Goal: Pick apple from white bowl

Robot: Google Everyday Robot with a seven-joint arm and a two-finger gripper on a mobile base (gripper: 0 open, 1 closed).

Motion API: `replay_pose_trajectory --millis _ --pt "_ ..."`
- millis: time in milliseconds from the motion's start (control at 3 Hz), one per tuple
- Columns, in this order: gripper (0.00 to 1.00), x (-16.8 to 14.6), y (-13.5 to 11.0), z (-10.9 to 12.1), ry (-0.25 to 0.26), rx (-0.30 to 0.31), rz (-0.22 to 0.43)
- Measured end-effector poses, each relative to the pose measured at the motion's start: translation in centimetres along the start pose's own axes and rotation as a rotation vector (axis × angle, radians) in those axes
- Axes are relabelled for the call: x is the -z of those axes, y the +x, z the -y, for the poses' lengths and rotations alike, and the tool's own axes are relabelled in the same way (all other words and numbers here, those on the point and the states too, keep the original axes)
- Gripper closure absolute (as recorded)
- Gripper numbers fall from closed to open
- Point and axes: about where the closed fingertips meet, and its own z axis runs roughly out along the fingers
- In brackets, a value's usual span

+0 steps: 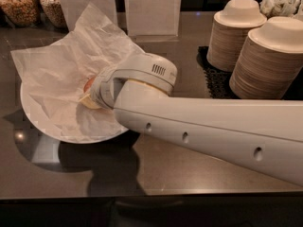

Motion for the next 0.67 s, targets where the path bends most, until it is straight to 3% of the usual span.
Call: replay_pose_trajectory --millis 333,667 --pt "1.0 3.6 -1.3 1.0 0.02 0.023 0.07" --pt "1.0 9.1 -4.8 2.5 0.079 0.091 0.141"
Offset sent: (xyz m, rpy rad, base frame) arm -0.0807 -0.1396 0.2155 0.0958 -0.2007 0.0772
